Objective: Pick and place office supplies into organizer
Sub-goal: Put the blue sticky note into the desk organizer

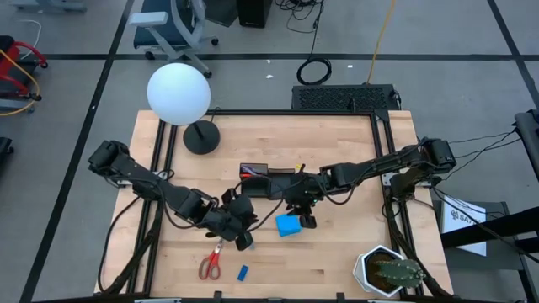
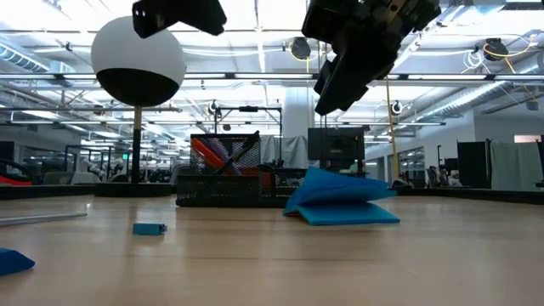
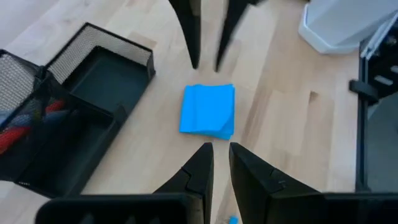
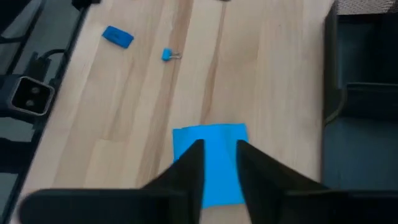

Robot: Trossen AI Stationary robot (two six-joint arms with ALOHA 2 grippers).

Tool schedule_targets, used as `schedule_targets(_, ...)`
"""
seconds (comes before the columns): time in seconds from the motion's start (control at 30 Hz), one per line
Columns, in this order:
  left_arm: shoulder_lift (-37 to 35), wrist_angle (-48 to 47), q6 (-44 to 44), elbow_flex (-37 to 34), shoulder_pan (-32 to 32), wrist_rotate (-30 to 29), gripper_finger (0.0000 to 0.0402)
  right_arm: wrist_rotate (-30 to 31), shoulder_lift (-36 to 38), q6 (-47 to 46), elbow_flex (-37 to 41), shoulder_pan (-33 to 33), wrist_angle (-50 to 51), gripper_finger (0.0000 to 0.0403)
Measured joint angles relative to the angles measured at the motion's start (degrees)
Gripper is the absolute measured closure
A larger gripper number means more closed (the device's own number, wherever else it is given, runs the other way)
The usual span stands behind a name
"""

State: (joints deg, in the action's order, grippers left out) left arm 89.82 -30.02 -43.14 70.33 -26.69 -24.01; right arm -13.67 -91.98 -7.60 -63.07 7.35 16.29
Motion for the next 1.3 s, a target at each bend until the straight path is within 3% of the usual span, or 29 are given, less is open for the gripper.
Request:
schedule_targets(0.23,-0.04,0.31,0.02,-0.88,2.55,0.35,0.0346,0.86,0.02,1.44,0.98,1.9,0.84,0.0188)
schedule_targets(0.4,-0.04,0.31,0.87,-0.88,3.74,1.43,0.0346,6.37,0.0,1.04,4.93,4.79,0.63,0.0144)
schedule_targets(0.63,-0.04,0.28,0.9,-0.88,4.32,1.61,0.0346,10.95,-0.54,-0.44,9.71,6.98,-4.19,0.0145)
schedule_targets(0.93,-0.04,0.28,0.4,-0.88,4.3,1.66,0.0346,7.72,-6.49,-2.21,10.23,7.53,-10.76,0.016)
schedule_targets(1.3,-0.04,0.29,-0.52,-0.86,5.18,1.64,0.0346,7.84,-12.11,-2.44,9.92,8.13,-13.37,0.0162)
